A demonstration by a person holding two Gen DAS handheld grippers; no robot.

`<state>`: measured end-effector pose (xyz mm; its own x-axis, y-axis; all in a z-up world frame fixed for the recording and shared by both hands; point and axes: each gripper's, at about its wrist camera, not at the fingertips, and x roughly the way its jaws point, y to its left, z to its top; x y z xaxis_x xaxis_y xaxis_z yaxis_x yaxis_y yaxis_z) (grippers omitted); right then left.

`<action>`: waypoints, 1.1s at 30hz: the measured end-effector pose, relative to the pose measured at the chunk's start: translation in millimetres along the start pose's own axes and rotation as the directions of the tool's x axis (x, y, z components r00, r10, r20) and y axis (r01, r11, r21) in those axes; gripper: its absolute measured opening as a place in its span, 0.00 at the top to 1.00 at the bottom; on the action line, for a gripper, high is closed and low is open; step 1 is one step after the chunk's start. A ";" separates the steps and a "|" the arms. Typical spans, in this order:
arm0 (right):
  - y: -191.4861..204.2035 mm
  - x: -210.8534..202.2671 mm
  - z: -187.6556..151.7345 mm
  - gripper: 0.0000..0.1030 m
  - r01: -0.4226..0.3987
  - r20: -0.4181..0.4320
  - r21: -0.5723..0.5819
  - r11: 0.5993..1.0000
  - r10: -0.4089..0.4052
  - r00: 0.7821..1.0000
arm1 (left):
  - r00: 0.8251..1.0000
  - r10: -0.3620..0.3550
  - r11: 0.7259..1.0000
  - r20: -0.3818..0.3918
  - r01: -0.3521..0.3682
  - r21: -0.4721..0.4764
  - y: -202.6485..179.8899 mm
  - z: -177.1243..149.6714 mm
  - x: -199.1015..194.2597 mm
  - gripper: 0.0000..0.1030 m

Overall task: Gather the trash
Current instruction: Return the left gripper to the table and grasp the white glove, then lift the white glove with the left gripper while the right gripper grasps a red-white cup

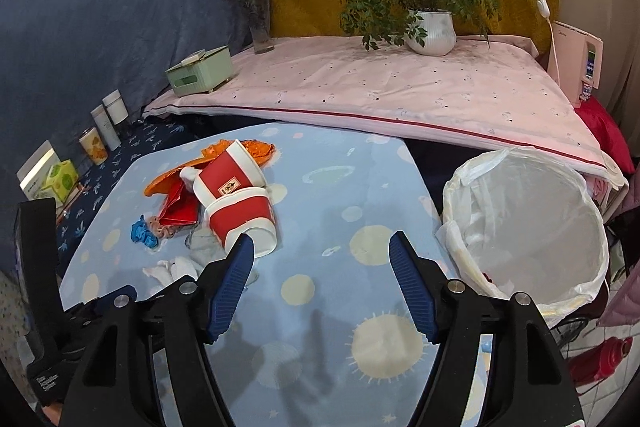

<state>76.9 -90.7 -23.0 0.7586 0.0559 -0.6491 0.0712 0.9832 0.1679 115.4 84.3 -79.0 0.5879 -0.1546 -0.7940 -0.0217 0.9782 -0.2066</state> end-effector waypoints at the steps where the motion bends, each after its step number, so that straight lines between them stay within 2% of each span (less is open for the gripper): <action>1: 2.0 1.9 -1.2 0.34 -0.001 -0.004 -0.001 1.000 0.001 1.000 | 1.000 -0.007 1.000 -0.008 0.006 -0.009 2.7 -0.8 2.6 0.11; 4: 8.0 7.9 -4.1 0.34 -0.003 -0.017 -0.008 1.000 0.003 1.000 | 0.999 -0.028 0.999 -0.031 0.026 -0.034 8.2 -2.4 9.1 0.12; 7: 13.1 13.2 -7.0 0.34 -0.004 -0.029 -0.014 1.000 0.004 1.000 | 0.997 -0.051 0.998 -0.051 0.049 -0.044 13.2 -3.8 14.3 0.23; 13: 22.8 22.7 -9.0 0.34 -0.011 -0.051 -0.024 1.000 0.009 0.999 | 0.989 -0.121 0.991 -0.086 0.115 -0.068 24.5 -7.4 20.0 0.51; 15: 25.4 26.4 -9.2 0.34 -0.013 -0.058 -0.026 1.000 0.012 0.998 | 0.986 -0.140 0.989 -0.095 0.134 -0.068 26.6 -8.1 20.8 0.67; 18: 30.6 33.3 -9.6 0.34 -0.018 -0.069 -0.029 0.999 0.016 0.997 | 0.981 -0.167 0.984 -0.099 0.159 -0.076 31.5 -7.9 19.5 0.81; 22: 38.9 43.5 -9.4 0.34 -0.025 -0.083 -0.039 0.999 0.022 0.996 | 0.980 -0.186 0.980 -0.076 0.180 -0.086 39.4 -0.9 11.7 0.86; 33: 61.0 81.9 -1.0 0.34 -0.052 -0.110 -0.071 0.996 0.044 0.993 | 0.981 -0.192 0.980 0.031 0.194 -0.046 48.4 40.5 -18.8 0.86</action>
<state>142.7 -26.0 -66.6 0.6855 0.1181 -0.7184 -0.0148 0.9888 0.1485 136.1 140.1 -50.9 0.6059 -0.3354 -0.7214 0.0553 0.9223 -0.3824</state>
